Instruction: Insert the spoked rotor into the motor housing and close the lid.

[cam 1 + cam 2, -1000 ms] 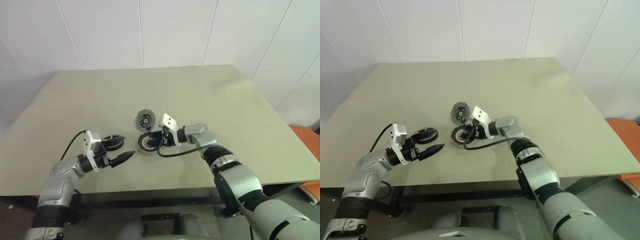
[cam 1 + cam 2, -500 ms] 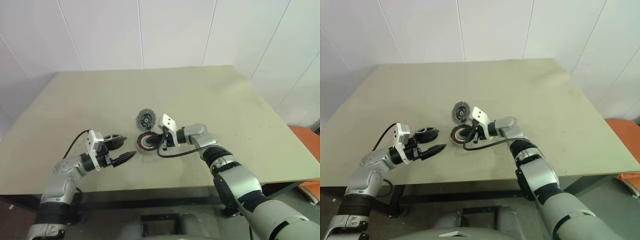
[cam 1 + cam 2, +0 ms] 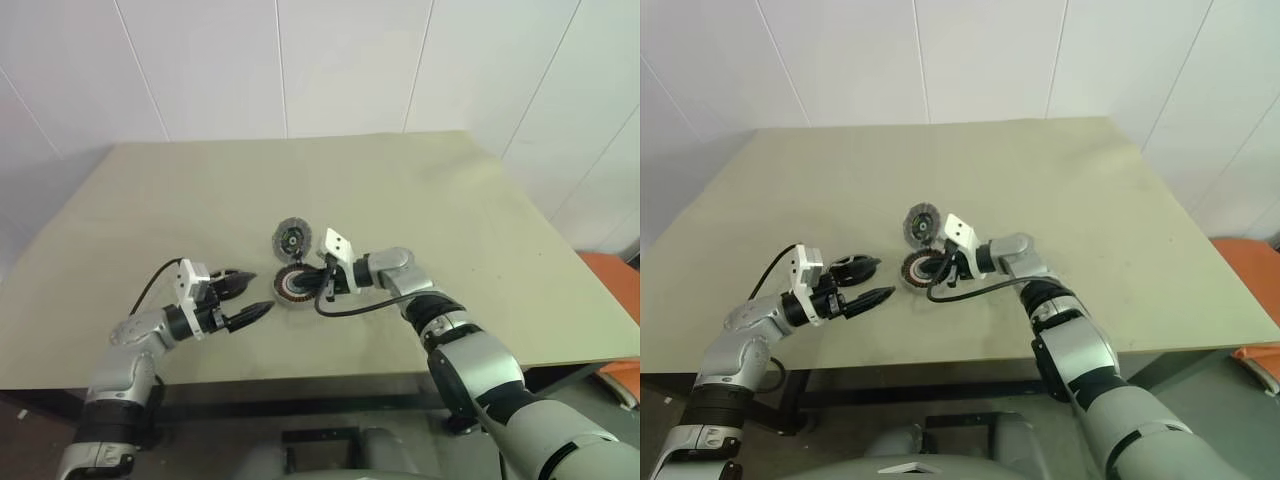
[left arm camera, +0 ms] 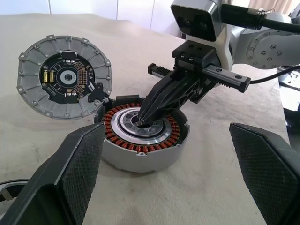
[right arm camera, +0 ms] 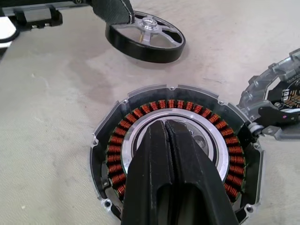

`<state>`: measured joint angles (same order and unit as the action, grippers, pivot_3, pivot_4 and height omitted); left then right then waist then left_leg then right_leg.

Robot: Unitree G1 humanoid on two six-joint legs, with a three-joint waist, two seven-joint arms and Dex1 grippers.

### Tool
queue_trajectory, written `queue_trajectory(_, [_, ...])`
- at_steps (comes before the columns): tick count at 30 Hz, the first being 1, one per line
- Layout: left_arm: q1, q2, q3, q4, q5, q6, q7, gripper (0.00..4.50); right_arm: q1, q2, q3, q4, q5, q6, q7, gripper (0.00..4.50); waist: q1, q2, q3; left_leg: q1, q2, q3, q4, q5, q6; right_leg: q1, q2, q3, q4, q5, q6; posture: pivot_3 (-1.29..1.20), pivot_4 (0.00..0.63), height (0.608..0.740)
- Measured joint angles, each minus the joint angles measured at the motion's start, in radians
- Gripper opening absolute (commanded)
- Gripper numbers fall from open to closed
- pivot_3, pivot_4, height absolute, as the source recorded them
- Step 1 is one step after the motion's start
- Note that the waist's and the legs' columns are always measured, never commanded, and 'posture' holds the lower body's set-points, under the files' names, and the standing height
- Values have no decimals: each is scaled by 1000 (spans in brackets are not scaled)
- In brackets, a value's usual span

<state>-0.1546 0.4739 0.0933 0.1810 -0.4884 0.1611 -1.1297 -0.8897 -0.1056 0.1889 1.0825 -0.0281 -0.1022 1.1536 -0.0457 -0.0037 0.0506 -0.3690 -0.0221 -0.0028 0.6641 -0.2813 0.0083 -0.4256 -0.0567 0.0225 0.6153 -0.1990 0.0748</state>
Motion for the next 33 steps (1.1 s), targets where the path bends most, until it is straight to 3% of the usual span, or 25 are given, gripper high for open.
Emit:
queue_trajectory(9, [1,-4,0,0,0,-1,2,4500,7,0,10,-5,-4,1,-17,22,0,0,0,4,0,0,0,0,0,3,0,0,0,0,0,0,0,740])
queue_trajectory(14, [2,-6,-1,0,5,-2,4,4500,7,-6,48,-23,-36,8,-31,22,0,1,0,15,1,-1,0,-2,-3,15,1,-1,-2,-3,3,0,0,740])
queue_trajectory(25, [2,-7,-1,0,16,-13,4,4500,18,-12,61,-55,-36,32,-40,22,0,1,0,15,1,-1,0,-2,-3,16,0,-1,-3,-3,3,0,0,740])
queue_trajectory(33, [-6,-21,-6,0,22,-13,3,4500,13,3,59,-21,-36,9,-131,22,-1,2,1,13,3,-3,0,-2,-3,16,-2,-7,-5,-2,2,0,0,740])
